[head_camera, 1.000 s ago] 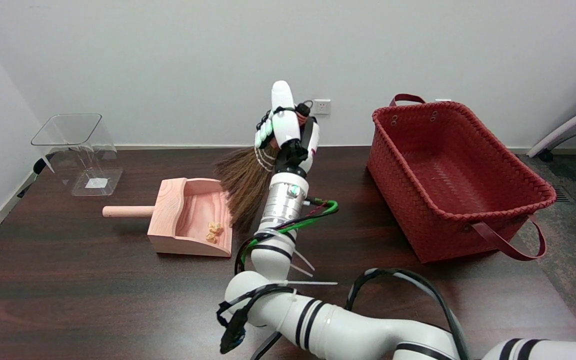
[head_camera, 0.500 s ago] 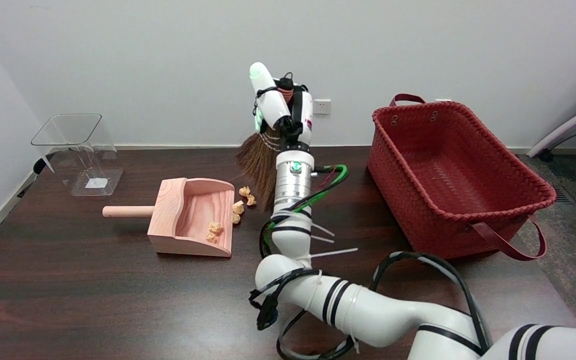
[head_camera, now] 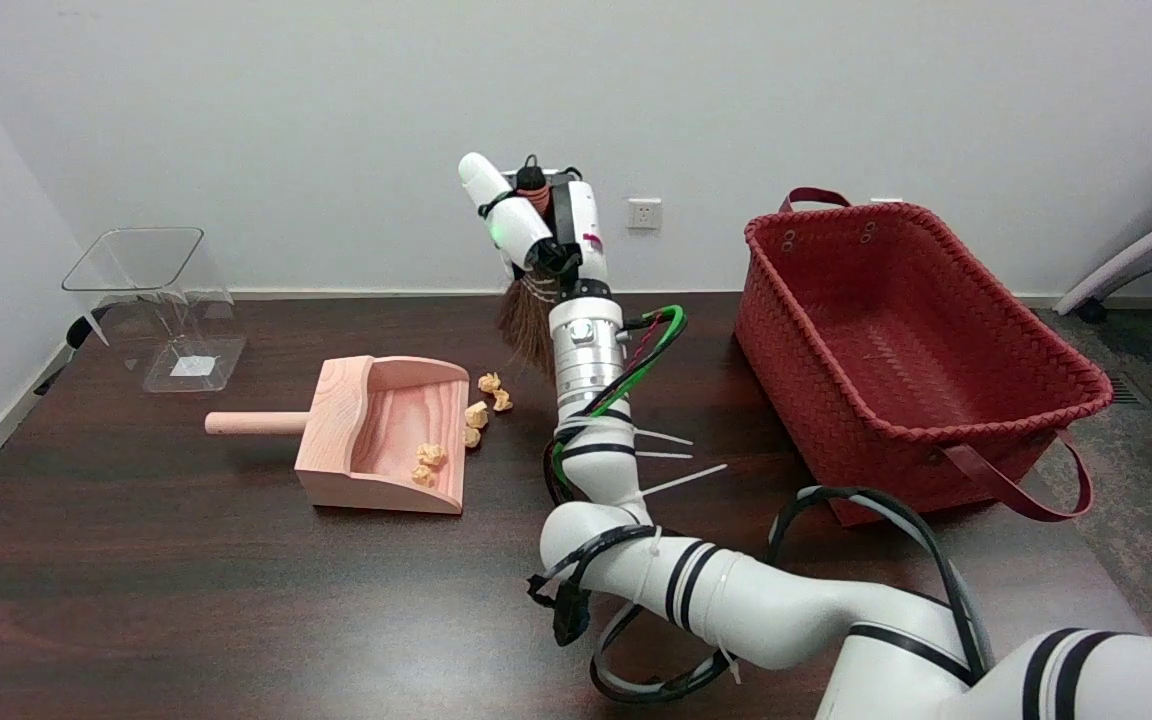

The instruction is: Sweep the paper balls into the dustpan.

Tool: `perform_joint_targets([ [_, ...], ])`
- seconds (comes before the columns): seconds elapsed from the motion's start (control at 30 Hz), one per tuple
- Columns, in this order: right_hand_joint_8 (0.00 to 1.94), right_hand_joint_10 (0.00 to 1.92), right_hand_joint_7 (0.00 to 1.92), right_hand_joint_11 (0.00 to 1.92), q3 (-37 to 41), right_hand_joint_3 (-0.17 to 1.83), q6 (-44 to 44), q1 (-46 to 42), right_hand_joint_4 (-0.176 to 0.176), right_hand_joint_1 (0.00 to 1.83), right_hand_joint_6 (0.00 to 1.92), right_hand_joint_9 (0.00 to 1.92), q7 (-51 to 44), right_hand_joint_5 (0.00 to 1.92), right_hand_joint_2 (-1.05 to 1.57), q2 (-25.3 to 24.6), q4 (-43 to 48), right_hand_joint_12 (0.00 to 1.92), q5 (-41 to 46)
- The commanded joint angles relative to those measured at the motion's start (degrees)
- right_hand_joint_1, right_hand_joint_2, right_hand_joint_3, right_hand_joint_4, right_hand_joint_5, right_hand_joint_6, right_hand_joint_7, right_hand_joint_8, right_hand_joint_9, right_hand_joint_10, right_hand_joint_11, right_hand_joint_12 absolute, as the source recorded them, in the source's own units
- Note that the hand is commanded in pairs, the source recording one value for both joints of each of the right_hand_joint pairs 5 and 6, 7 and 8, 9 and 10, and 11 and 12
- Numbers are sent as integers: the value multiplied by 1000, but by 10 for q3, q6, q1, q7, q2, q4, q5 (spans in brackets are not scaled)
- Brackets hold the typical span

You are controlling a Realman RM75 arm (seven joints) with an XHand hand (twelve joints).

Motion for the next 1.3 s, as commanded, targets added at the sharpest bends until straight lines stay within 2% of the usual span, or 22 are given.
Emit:
perform_joint_targets([
  [0.03,1920,1920,1920,1920,2,-175,-43,16,0,625,1920,1920,-100,1920,1571,-11,-58,1920,-52],
  [0.33,1920,1920,1920,1920,13,-175,-38,57,0,608,1920,1920,-136,1920,1571,-56,-123,1920,-46],
  [0.6,1920,1920,1920,1920,34,-175,-71,88,0,604,1920,1920,-177,1920,1571,-91,-168,1920,-37],
  [1.17,1920,1920,1920,1920,40,-175,-65,78,0,568,1920,1920,-166,1920,1571,-101,-180,1920,34],
  [1.3,1920,1920,1920,1920,40,-175,-74,86,0,562,1920,1920,-134,1920,1571,-109,-184,1920,49],
])
